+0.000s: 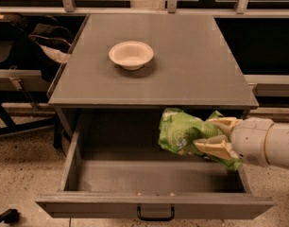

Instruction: Place green rice chip bag into top drawer

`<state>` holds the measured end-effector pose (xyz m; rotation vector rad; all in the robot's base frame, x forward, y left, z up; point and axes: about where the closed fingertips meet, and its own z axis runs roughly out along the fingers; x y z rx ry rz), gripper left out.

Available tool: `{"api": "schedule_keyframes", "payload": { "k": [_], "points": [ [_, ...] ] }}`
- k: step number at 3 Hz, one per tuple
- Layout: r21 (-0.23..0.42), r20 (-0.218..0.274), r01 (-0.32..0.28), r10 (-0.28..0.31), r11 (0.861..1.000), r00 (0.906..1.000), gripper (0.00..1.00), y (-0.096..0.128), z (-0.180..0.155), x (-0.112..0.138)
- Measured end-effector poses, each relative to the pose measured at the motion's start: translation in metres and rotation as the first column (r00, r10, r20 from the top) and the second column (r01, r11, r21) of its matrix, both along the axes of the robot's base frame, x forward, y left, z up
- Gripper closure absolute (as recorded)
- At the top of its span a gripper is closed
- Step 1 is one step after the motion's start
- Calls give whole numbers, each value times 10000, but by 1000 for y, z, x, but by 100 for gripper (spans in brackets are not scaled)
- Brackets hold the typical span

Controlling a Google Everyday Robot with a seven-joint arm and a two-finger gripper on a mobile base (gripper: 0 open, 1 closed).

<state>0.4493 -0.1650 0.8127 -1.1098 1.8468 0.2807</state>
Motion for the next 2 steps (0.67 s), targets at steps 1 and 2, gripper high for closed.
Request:
{"api": "schedule_keyframes", "payload": {
  "k": [1, 2],
  "points": [
    [-13, -813, 45, -46, 10000, 9967, 100, 2, -36, -7],
    [-10, -813, 45, -46, 10000, 9967, 100, 2, -36, -7]
  ]
}}
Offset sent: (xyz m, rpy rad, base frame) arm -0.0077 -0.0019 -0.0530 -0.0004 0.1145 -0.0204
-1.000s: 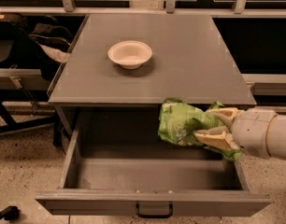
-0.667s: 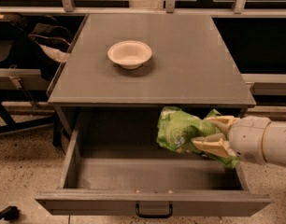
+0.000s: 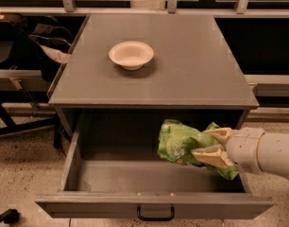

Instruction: Place green rice chip bag into top drawer

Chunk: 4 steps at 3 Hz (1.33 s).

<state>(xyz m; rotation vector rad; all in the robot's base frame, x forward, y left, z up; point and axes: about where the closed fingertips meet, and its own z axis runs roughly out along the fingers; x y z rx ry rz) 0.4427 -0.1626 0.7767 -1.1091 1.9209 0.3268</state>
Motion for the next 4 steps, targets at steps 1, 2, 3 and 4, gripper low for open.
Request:
{"api": "schedule_keyframes", "payload": {
  "k": [1, 2, 3, 4],
  "points": [
    [201, -23, 36, -36, 9998, 10000, 100, 2, -9, 1],
    [262, -280, 265, -258, 9993, 9993, 100, 2, -38, 9],
    [215, -459, 388, -378, 9990, 9982, 100, 2, -67, 22],
    [215, -464, 398, -387, 9990, 9982, 84, 3, -70, 24]
  ]
}}
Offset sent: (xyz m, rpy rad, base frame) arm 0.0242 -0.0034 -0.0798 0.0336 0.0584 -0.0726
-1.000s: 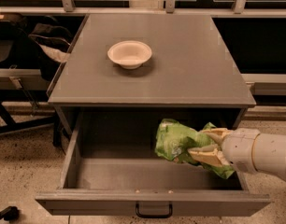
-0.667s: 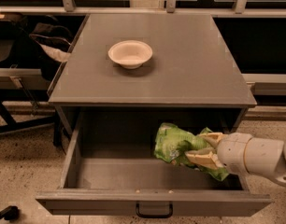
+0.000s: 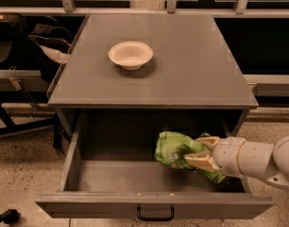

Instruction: Place green rice chip bag into top drawer

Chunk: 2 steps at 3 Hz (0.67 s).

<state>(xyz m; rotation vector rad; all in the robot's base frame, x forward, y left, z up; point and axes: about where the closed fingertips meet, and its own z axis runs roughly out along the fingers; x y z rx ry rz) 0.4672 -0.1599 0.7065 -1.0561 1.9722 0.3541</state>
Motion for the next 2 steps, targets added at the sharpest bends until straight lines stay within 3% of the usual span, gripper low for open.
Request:
{"api": "schedule_keyframes", "payload": {
  "k": [1, 2],
  "points": [
    [0, 0, -1, 1, 10000, 10000, 53, 0, 0, 0],
    [0, 0, -1, 1, 10000, 10000, 30, 0, 0, 0]
  ]
}}
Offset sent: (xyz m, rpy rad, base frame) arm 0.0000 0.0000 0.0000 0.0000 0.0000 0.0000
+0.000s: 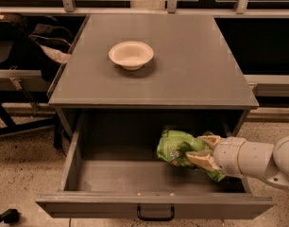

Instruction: Place green rice chip bag into top drawer

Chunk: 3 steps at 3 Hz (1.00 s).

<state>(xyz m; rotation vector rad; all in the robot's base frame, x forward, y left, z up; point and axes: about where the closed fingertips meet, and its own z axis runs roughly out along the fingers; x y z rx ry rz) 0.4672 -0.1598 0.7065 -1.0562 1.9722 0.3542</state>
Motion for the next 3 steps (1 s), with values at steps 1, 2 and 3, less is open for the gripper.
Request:
{"api": "schedule_keyframes", "payload": {
  "k": [1, 2, 3],
  "points": [
    [0, 0, 0, 0, 10000, 10000, 7, 0, 0, 0],
    [-1, 0, -3, 3, 10000, 10000, 0, 0, 0, 0],
    [-1, 0, -3, 3, 10000, 10000, 0, 0, 0, 0]
  ]
}}
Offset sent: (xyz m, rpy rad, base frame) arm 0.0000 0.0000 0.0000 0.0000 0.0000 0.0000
